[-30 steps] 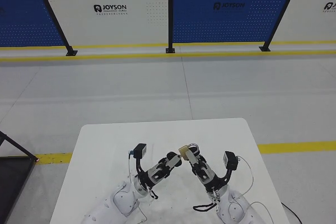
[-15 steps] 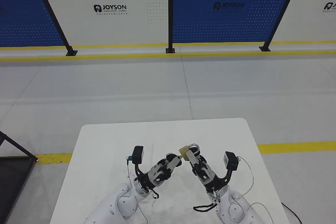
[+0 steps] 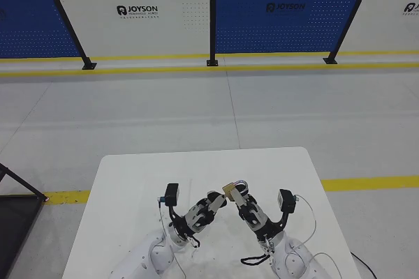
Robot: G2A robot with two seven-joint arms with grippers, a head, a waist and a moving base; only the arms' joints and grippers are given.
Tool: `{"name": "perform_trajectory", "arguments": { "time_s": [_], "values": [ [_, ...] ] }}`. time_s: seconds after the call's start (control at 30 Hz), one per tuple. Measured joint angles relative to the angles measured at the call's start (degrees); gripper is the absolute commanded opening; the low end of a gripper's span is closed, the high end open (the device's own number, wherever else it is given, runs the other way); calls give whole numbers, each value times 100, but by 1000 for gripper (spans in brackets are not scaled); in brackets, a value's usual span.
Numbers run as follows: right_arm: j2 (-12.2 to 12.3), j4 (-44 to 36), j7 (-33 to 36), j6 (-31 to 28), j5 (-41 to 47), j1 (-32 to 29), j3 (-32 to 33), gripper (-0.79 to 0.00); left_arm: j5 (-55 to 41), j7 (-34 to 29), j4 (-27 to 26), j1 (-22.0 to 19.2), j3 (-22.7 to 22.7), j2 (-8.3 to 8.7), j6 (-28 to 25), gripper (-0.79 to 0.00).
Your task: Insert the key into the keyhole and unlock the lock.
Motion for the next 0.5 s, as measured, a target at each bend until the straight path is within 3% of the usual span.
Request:
{"name": "perform_trajectory", "arguments": {
  "time_s": [0.5],
  "values": [
    [-5,-28,-18,119,-7,-33,-5,-785,1660,1213,-79,118,-30,-89,862,-785]
  ]
}}
